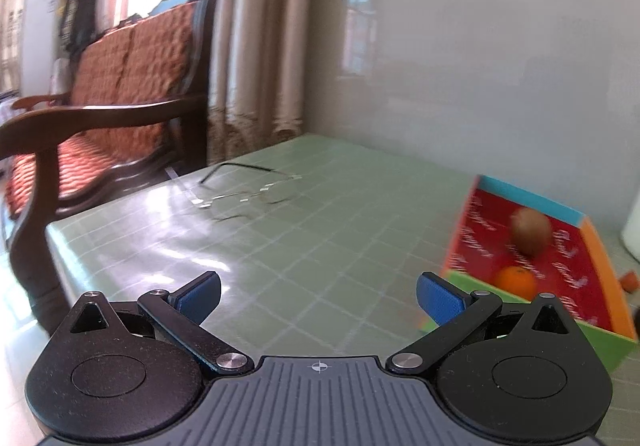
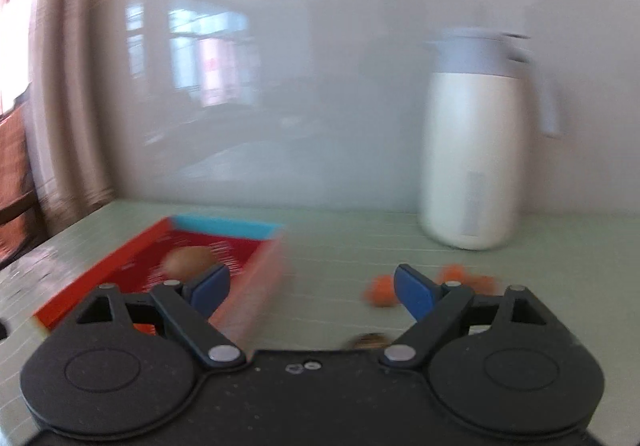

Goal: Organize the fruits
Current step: 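Reach the left tool to a loose mandarin and close on it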

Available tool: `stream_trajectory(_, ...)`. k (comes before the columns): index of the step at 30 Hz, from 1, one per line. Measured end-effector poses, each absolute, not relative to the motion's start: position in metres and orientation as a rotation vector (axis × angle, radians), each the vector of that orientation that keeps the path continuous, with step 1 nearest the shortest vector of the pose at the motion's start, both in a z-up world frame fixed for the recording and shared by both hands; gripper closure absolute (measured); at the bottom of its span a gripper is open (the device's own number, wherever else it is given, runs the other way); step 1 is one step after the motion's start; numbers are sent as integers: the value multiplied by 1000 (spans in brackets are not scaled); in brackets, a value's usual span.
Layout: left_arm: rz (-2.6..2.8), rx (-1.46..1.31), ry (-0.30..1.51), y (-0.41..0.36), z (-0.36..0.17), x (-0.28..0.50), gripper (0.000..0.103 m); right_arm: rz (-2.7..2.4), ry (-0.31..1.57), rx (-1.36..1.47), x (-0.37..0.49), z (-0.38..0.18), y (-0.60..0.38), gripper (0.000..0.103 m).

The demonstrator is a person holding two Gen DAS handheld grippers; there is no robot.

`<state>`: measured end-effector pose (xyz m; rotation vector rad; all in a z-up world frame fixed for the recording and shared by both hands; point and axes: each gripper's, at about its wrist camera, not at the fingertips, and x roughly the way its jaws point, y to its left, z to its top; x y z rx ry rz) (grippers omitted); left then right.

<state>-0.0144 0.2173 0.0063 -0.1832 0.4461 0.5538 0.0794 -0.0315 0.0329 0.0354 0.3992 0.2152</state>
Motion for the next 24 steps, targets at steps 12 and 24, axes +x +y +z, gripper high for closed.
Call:
stream_trajectory(12, 337, -81, 420, 137, 16, 7, 0, -70, 426, 331, 84, 29, -174, 12)
stream_trajectory(24, 200, -50, 420, 73, 22, 25, 0, -160, 433, 226, 69, 28, -219, 12)
